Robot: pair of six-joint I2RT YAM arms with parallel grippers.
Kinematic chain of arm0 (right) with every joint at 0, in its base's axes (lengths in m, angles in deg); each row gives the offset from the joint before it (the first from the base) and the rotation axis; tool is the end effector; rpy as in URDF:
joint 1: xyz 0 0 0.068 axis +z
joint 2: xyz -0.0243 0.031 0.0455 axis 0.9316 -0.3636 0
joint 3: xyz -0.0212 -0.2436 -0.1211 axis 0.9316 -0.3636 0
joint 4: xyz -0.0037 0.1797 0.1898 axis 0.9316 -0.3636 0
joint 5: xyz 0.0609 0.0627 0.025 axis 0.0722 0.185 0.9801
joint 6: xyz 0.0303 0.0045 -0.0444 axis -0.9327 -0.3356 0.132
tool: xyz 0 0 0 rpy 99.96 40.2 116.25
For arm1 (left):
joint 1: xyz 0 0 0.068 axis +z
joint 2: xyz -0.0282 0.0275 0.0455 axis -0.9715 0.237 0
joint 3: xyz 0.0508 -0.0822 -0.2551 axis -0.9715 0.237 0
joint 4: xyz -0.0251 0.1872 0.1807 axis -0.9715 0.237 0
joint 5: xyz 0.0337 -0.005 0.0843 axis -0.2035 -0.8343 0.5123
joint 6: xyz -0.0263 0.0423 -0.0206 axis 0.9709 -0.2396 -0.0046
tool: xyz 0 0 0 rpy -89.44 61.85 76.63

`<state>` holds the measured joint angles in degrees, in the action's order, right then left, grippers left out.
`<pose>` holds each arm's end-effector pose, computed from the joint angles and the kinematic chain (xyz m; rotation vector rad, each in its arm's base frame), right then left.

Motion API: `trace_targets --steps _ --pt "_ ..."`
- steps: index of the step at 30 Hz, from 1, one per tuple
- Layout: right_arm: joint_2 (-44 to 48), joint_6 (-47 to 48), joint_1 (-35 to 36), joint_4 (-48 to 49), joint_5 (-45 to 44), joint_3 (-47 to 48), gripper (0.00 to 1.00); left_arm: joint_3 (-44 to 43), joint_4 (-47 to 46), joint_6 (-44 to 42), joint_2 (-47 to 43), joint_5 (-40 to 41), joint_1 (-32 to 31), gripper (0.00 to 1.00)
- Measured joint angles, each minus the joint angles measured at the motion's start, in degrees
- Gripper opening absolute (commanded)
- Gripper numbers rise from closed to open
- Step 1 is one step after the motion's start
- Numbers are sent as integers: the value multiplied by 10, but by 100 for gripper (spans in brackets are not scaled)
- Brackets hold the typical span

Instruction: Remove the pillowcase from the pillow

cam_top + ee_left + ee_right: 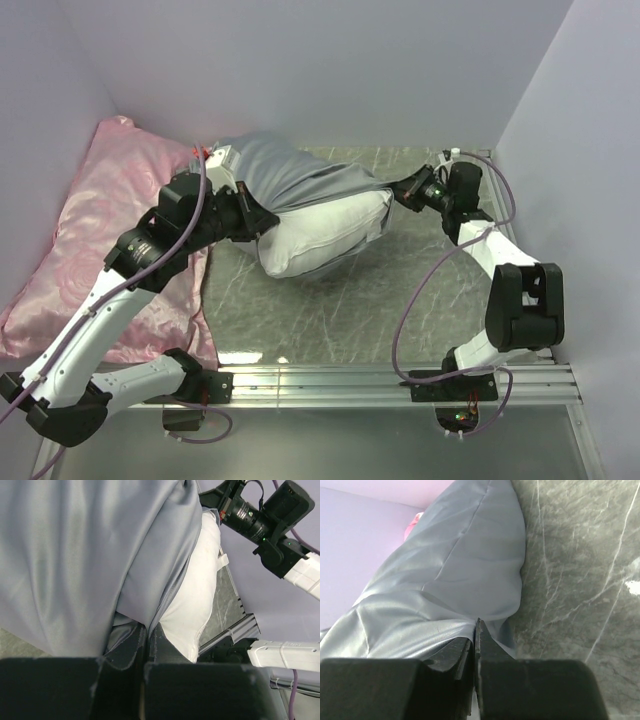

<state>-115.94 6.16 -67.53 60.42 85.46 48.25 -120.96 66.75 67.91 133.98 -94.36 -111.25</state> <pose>0.3489 0.0285 0.2630 0.4138 1.9818 1.2210 0.1607 -0.1160 0.4374 0.0234 2.0398 -0.8958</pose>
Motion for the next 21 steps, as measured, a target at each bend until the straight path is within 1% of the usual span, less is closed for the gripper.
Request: trace_targets --steps 5,9,12,13,15,16,17,18,20,21 --pt "15 -15 -33 19 41 -36 4 -9 9 2 0 3 -1 0" --pt "23 -21 -61 21 72 -49 5 -9 8 4 0 1 -4 0" --pt "24 -21 -68 19 83 -55 11 -9 8 8 0 -1 -4 0" --pt "21 -17 -68 17 81 -55 16 -9 8 10 0 0 -4 0" --pt "12 -9 -69 12 76 -54 21 -9 7 13 -2 0 -4 0" --pt "8 -2 -69 8 75 -54 28 -9 7 15 -2 -1 -4 0" --pt "6 3 -69 2 75 -54 32 -9 7 15 -2 -1 -4 0" --pt "6 9 -68 -6 72 -54 42 -9 7 16 -1 -2 -4 0" --pt "16 23 -64 -29 44 -54 52 -9 6 17 -1 -2 -4 0" --pt "28 31 -62 -42 24 -55 58 -9 5 17 0 -2 -4 0"
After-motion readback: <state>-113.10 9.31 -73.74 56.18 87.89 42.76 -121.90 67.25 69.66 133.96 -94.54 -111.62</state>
